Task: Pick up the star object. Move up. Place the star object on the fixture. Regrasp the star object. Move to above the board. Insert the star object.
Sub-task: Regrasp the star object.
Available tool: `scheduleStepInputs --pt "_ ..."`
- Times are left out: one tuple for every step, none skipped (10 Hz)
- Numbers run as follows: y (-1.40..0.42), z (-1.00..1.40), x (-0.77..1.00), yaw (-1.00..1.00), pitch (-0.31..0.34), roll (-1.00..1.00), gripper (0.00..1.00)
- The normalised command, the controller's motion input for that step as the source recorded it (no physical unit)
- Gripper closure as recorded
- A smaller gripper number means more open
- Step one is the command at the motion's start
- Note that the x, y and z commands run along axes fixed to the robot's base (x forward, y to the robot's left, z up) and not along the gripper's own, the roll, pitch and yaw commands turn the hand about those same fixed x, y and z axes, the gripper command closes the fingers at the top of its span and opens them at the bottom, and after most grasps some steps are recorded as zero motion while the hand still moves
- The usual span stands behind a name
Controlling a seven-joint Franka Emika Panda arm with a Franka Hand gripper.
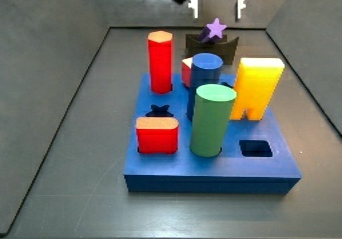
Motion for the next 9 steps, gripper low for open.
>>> scheduleStepInputs --pt "0.01 0.98 -0.03 0.01 0.059 0.05 0.0" --pt "0.01 0.87 -0.03 0.0 0.065 0.04 0.0" --pt "0.01 0.61 -0.02 -0.01 0.071 0.04 0.0" --pt "0.01 0.51 -0.02 -0.02 0.077 0.04 0.0" --pt "0.01 0.25 -0.02 -0.03 0.073 0.04 0.0" --pt "-0.83 0.94 0.15 0.02 0.065 1.0 0.0" --pt "-0.77 0.74 0.14 0.02 0.063 1.0 0.0" --pt "-0.69 0.66 0.09 0.02 0.061 1.0 0.0" --pt "-0.46 0.44 0.01 0.02 0.055 1.0 0.0"
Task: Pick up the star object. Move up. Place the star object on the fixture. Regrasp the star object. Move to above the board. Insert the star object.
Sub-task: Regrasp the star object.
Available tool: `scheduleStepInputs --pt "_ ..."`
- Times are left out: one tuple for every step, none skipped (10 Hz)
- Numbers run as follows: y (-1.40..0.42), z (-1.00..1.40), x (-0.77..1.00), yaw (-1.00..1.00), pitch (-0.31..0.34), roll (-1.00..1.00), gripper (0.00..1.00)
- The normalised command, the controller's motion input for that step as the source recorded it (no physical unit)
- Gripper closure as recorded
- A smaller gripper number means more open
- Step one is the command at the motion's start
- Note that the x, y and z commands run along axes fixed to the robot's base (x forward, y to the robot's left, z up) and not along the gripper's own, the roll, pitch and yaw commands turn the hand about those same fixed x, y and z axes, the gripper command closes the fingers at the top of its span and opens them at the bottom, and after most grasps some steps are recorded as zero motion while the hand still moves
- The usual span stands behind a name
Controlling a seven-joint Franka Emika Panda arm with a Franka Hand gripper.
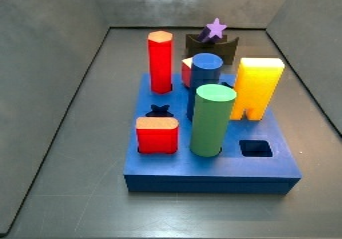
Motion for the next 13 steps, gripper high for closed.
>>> scheduleStepInputs --pt "-0.29 0.25 -0.01 0.02 0.052 1.0 0.0" --pt "-0.09 0.04 -0.02 0.02 0.049 1.0 0.0" --pt "-0.04 0.03 -0.01 0.02 0.048 1.0 0.0" --pt "-0.04 0.04 -0.01 0.02 0.047 1.0 0.0" --pt "-0.03 0.02 -0.01 0.02 0.044 1.0 0.0" --pt "-0.02 0.01 -0.02 0.02 0.04 1.0 0.0" --pt "-0.02 0.02 -0.01 0.02 0.037 1.0 0.0" --pt "-0.02 0.01 -0.01 0.02 0.035 1.0 0.0" --pt "-0.02 0.01 0.0 0.02 0.032 1.0 0.0" --pt "-0.01 0.01 0.01 0.02 0.03 1.0 0.0" --pt "-0.02 0.01 0.01 0.02 0.03 1.0 0.0" --pt "-0.02 0.01 0.01 0.03 0.035 1.0 0.0" --pt "-0.02 0.01 0.01 0.03 0.045 1.0 0.0"
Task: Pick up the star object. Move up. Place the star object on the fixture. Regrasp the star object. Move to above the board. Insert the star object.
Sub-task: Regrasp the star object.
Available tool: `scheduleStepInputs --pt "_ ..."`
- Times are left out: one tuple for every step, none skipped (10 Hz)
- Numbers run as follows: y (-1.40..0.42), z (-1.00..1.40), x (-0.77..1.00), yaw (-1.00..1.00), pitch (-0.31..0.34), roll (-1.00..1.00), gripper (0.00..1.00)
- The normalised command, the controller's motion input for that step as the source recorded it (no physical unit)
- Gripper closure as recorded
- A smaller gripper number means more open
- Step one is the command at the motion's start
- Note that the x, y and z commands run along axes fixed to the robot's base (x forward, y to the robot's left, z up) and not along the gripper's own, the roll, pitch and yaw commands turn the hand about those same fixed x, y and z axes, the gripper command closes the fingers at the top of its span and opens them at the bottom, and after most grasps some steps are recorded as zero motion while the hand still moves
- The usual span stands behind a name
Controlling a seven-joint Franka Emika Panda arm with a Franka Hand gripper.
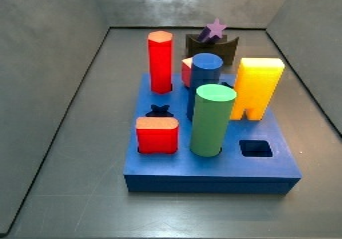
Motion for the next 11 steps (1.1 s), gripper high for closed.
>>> scheduleStepInputs --pt "-0.02 0.01 0.02 0.03 0.054 1.0 0.0" --pt "-0.02 0.0 0.04 0.03 0.062 1.0 0.0" --pt "-0.03 0.0 0.05 0.04 0.078 1.0 0.0" --pt "-0.03 0.0 0.06 0.05 0.093 1.0 0.0" --pt "-0.03 0.0 0.08 0.06 0.115 1.0 0.0" --pt "-0.03 0.0 0.09 0.07 0.135 1.0 0.0" --pt "-0.04 0.0 0.09 0.09 0.164 1.0 0.0" --pt "-0.04 0.0 0.09 0.1 0.179 1.0 0.0" --pt "-0.04 0.0 0.09 0.15 0.209 1.0 0.0" --pt "-0.04 -0.01 0.09 0.19 0.226 0.98 0.0" --pt "-0.05 -0.01 0.1 0.22 0.195 0.72 0.0"
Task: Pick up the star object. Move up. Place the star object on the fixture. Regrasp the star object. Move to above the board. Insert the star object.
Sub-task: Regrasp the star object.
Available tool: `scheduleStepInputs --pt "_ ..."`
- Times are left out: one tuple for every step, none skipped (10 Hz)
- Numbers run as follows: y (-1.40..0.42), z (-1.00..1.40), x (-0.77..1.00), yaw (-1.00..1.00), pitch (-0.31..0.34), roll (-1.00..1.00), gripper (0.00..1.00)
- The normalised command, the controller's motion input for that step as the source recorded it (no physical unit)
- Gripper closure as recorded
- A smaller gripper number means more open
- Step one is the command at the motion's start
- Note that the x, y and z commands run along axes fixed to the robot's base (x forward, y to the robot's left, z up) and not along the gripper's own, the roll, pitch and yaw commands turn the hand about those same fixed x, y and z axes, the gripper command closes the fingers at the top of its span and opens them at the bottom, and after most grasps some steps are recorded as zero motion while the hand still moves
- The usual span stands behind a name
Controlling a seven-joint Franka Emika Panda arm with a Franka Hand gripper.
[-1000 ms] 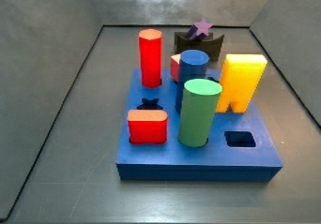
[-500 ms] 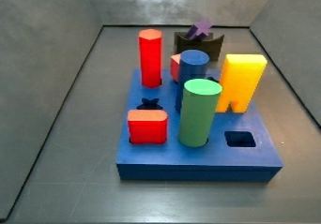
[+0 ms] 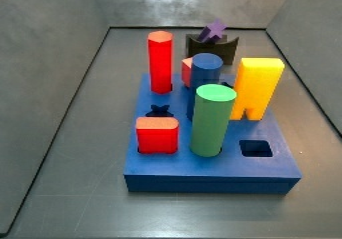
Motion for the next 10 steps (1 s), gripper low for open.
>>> scheduleStepInputs --pt "-0.05 -0.01 0.1 0.24 0.162 0.53 0.0" --pt "-0.04 0.0 0.1 0.24 0.114 0.31 0.0" --pt "-0.03 0.01 0.09 0.24 0.073 0.22 0.0" --pt "-0.04 -0.01 0.08 0.23 0.025 0.18 0.0" --pt "-0.05 0.0 0.08 0.22 0.009 0.17 0.0" --pt "0.05 -1.0 0.03 0.23 0.054 0.09 0.0" --pt "0.05 -1.0 0.04 0.19 0.038 0.08 0.0" --pt "0.04 -1.0 0.05 0.17 -0.002 0.07 0.0" --pt "0.04 -1.0 0.06 0.15 -0.056 0.06 0.0" --pt "0.04 -1.0 0.07 0.13 -0.086 0.06 0.0"
